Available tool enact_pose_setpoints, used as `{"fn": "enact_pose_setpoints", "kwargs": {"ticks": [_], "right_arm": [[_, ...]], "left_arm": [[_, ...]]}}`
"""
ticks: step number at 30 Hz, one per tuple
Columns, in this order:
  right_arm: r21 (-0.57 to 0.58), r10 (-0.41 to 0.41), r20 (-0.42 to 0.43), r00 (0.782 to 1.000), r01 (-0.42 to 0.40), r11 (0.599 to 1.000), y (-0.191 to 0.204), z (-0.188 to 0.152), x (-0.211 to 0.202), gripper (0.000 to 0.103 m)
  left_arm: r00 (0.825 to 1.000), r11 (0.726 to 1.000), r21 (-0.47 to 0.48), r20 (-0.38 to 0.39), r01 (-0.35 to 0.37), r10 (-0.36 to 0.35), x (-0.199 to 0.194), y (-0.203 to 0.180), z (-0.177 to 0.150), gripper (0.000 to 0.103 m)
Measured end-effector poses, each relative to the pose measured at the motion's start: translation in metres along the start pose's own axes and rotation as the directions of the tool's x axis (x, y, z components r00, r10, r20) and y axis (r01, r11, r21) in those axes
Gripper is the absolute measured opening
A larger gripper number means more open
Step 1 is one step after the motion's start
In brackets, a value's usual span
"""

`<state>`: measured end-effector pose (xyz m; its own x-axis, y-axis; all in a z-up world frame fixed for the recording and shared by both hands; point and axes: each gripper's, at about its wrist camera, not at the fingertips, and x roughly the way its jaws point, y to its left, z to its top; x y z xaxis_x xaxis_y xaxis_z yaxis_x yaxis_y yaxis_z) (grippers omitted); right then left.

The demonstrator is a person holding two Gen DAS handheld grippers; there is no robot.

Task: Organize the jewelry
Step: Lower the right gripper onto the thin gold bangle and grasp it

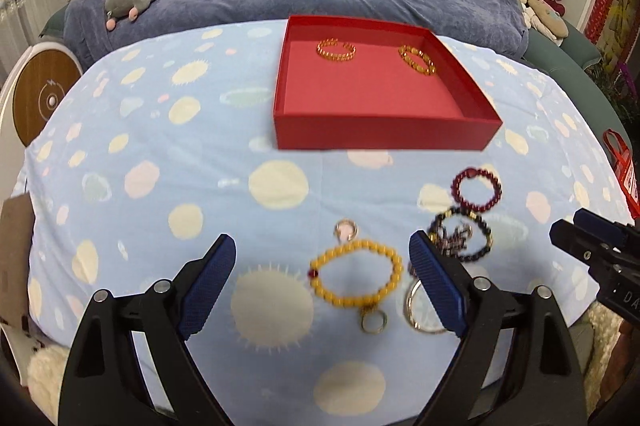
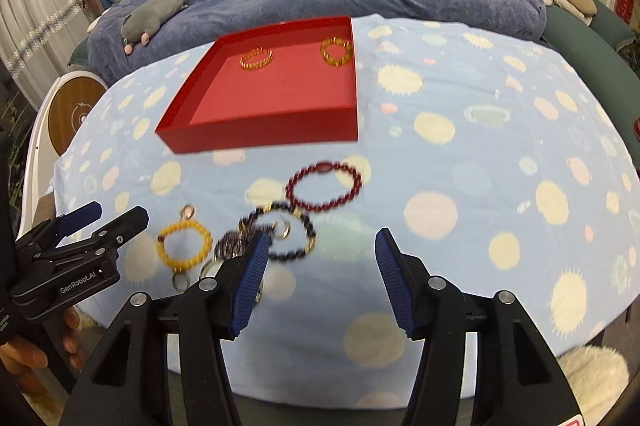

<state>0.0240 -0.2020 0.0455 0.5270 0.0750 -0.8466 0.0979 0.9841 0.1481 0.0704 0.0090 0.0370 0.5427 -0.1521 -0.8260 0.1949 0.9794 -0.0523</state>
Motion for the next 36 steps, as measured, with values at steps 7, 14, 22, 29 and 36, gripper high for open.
{"fn": "enact_pose_setpoints", "kwargs": {"ticks": [7,14,22,29,36], "right_arm": [[-0.045,0.021,-0.054,0.998,-0.024,0.999,0.021,-0.048,0.009,0.054],[-0.11,0.031,-0.063,0.998,-0.038,0.993,0.051,-0.051,0.022,0.055],[-0.133,0.017,-0.069,0.997,-0.026,0.991,0.068,-0.048,0.038,0.065],[-0.145,0.004,-0.087,0.996,-0.017,0.989,0.075,-0.044,0.053,0.066],[-0.185,-0.011,-0.093,0.996,-0.006,0.983,0.089,-0.044,0.065,0.071]], "left_arm": [[0.999,0.999,-0.025,-0.034,-0.027,0.026,-0.006,0.006,-0.048,0.084],[0.997,0.997,-0.043,-0.027,-0.07,0.069,-0.005,0.018,-0.056,0.084],[0.996,0.995,-0.058,-0.033,-0.085,0.083,-0.001,0.023,-0.058,0.084],[0.995,0.989,-0.116,-0.042,-0.097,0.092,0.0,0.038,-0.058,0.084],[0.995,0.984,-0.148,-0.045,-0.097,0.091,0.0,0.046,-0.058,0.084]]}}
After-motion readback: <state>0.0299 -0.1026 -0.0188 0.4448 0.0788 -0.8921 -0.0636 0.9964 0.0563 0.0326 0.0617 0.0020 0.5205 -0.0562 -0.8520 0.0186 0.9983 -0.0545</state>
